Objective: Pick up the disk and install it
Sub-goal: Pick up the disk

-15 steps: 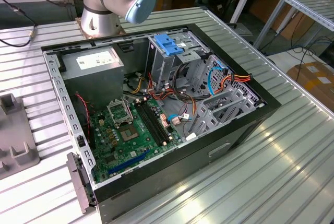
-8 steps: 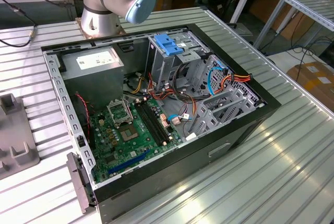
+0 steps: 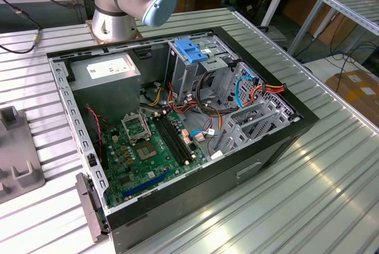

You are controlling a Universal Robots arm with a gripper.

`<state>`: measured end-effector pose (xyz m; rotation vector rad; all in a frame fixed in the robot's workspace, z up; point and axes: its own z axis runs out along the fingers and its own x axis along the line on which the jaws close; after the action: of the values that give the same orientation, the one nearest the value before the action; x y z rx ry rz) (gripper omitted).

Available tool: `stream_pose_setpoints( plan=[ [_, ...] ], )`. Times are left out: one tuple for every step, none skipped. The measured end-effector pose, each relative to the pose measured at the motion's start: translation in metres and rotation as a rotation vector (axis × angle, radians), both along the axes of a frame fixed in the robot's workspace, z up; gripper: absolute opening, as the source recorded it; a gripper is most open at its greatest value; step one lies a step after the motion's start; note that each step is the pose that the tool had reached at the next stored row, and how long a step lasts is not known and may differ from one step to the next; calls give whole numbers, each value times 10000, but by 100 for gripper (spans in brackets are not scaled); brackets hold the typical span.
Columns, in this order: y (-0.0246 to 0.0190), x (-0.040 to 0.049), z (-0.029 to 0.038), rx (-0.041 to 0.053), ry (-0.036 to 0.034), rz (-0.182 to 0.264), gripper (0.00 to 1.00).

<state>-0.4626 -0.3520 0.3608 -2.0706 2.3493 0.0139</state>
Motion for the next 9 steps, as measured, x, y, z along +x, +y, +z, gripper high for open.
stream_pose_setpoints(
  plan=[
    [0,0,-2,0,0,0,48],
    [0,-1,-4,0,0,0,48],
    [0,-1,-6,0,0,0,48],
    [0,-2,-8,-1,1,0,48],
    [0,-2,-11,0,0,0,48],
    [0,-3,-12,0,0,0,48],
    [0,-3,-15,0,0,1,48],
    [0,-4,-17,0,0,0,48],
    [0,-4,-19,0,0,0,48]
  ],
)
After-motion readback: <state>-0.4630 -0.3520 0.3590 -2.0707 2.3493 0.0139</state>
